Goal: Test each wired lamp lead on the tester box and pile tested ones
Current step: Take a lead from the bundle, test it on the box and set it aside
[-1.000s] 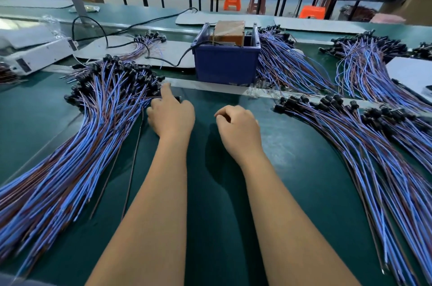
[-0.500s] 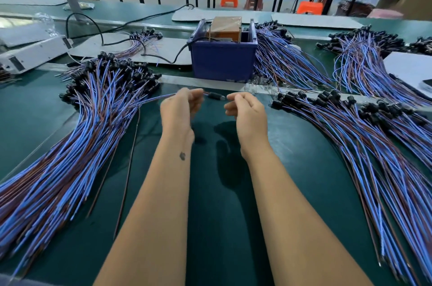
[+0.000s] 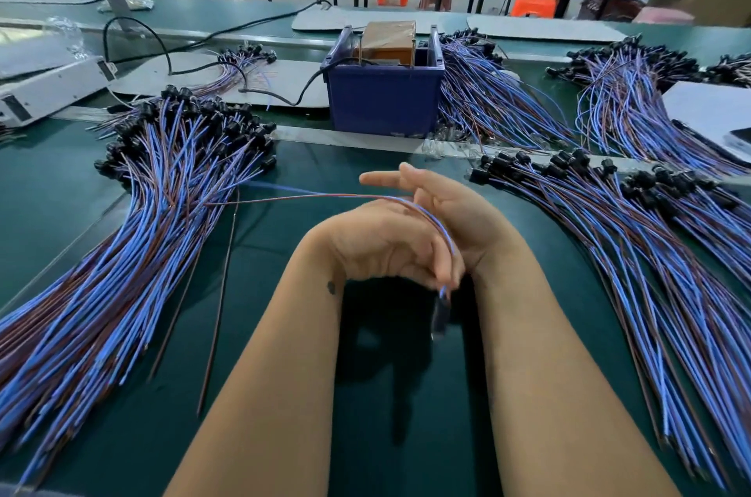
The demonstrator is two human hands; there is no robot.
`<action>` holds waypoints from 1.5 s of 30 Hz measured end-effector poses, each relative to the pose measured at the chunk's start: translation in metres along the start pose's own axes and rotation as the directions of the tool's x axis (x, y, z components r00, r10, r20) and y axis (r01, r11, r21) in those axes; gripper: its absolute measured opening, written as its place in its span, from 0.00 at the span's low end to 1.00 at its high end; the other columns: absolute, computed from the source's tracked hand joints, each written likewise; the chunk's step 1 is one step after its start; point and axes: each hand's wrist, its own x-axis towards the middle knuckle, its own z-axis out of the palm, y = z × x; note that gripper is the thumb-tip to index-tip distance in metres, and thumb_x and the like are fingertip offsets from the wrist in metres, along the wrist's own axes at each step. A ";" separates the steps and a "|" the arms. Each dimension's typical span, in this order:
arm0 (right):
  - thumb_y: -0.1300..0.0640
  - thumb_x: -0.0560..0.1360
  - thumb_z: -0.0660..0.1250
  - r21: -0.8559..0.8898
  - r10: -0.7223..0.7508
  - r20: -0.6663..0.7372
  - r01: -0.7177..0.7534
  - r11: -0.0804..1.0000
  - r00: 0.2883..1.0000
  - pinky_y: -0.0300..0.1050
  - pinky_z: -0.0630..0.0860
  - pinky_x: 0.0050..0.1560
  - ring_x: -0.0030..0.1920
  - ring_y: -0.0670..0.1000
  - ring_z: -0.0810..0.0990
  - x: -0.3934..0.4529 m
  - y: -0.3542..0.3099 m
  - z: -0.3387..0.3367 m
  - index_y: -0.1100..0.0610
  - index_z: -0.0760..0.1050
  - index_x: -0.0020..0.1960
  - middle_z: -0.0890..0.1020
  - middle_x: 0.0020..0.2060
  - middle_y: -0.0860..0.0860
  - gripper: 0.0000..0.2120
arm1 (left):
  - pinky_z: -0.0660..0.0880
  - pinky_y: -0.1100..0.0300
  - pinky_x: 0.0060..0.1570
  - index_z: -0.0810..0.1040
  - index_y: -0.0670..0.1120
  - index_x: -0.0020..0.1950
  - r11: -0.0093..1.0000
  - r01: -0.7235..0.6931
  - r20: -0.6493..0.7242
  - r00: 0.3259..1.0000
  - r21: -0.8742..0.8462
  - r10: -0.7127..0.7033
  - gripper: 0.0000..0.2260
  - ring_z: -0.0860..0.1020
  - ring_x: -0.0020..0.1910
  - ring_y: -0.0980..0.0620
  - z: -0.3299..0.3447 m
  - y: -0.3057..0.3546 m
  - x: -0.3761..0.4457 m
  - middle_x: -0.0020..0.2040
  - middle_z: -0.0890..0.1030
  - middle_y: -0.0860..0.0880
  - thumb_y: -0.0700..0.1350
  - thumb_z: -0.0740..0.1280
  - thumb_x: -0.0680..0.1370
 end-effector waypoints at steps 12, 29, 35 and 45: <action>0.67 0.83 0.53 0.010 -0.368 -0.321 0.392 0.920 0.873 0.36 0.65 0.27 0.23 0.44 0.65 0.000 0.002 -0.013 0.58 0.72 0.57 0.73 0.27 0.49 0.11 | 0.82 0.60 0.39 0.78 0.40 0.57 0.973 0.024 -0.567 0.809 -0.228 -0.153 0.13 0.85 0.44 0.46 -0.027 -0.001 -0.004 0.49 0.85 0.39 0.38 0.55 0.81; 0.49 0.75 0.67 -0.344 -0.327 -0.261 0.229 0.911 0.908 0.41 0.75 0.31 0.30 0.50 0.76 0.000 0.007 0.001 0.53 0.79 0.38 0.80 0.33 0.52 0.10 | 0.79 0.58 0.36 0.80 0.46 0.51 0.966 -0.241 -0.838 0.543 -0.091 0.056 0.07 0.79 0.29 0.55 -0.023 -0.006 0.014 0.30 0.79 0.52 0.40 0.62 0.82; 0.54 0.79 0.66 -0.437 -0.487 -0.502 0.277 0.856 0.715 0.44 0.75 0.34 0.31 0.49 0.74 0.012 0.011 0.005 0.57 0.76 0.44 0.79 0.33 0.50 0.07 | 0.83 0.52 0.48 0.82 0.46 0.53 0.975 -0.220 -0.833 0.541 -0.010 0.114 0.06 0.83 0.41 0.49 -0.019 -0.008 0.017 0.40 0.84 0.46 0.40 0.66 0.81; 0.59 0.79 0.64 -0.439 -0.519 -0.589 0.295 0.849 0.619 0.55 0.74 0.41 0.36 0.52 0.71 0.018 0.015 0.011 0.57 0.78 0.38 0.74 0.31 0.54 0.12 | 0.79 0.60 0.43 0.81 0.54 0.58 0.983 -0.114 -0.766 0.616 0.144 0.184 0.11 0.75 0.33 0.55 -0.021 -0.013 0.016 0.36 0.78 0.48 0.41 0.65 0.81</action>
